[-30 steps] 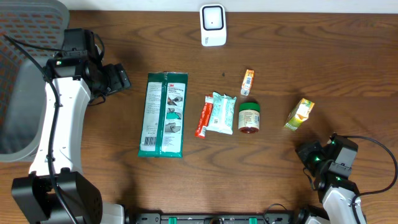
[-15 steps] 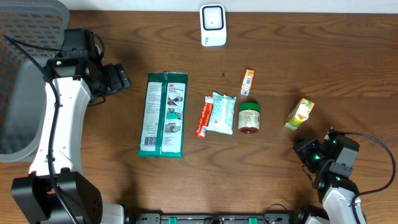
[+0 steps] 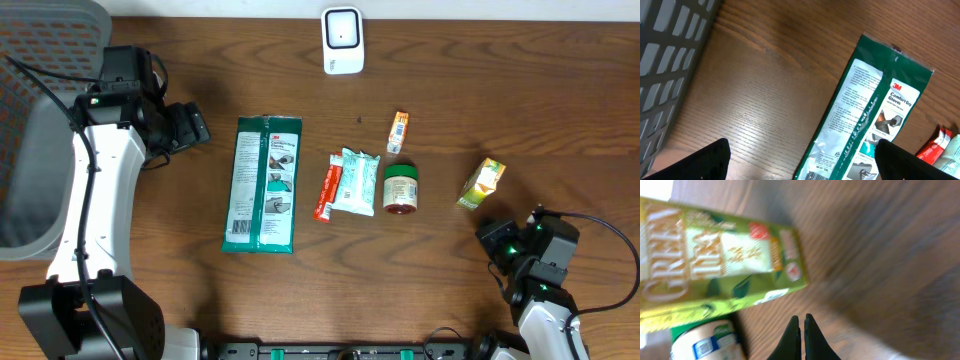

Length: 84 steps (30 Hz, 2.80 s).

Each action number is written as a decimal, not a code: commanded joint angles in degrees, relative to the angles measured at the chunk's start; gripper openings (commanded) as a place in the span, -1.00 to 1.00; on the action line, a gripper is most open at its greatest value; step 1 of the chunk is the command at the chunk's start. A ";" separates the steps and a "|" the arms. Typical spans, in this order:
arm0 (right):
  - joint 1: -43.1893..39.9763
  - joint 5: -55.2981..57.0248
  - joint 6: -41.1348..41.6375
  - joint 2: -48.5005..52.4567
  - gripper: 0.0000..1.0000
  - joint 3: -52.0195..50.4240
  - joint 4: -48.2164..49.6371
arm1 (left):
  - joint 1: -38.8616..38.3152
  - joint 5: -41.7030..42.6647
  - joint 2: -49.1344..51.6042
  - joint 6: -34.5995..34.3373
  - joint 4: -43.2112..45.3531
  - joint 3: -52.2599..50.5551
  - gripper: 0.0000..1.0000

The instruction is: Scan the item barcode

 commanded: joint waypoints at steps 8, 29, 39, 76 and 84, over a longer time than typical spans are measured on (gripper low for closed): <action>-0.24 10.10 0.61 -0.35 -0.98 -0.26 3.98 | 0.24 0.09 0.28 0.33 -0.20 0.15 0.85; -0.24 7.87 0.66 14.67 -0.98 -0.33 17.79 | 0.24 0.09 0.28 0.33 -0.17 0.15 0.85; -0.24 3.06 3.21 14.67 -0.98 -0.33 17.75 | 0.24 0.09 0.28 0.33 -0.20 0.15 0.85; 3.58 2.43 9.68 14.67 -0.98 -0.33 17.92 | 0.24 0.09 0.28 0.33 -0.20 0.15 0.85; 4.46 2.47 11.87 14.67 -0.98 -0.33 18.18 | 0.24 0.09 0.28 0.33 -0.20 0.15 0.85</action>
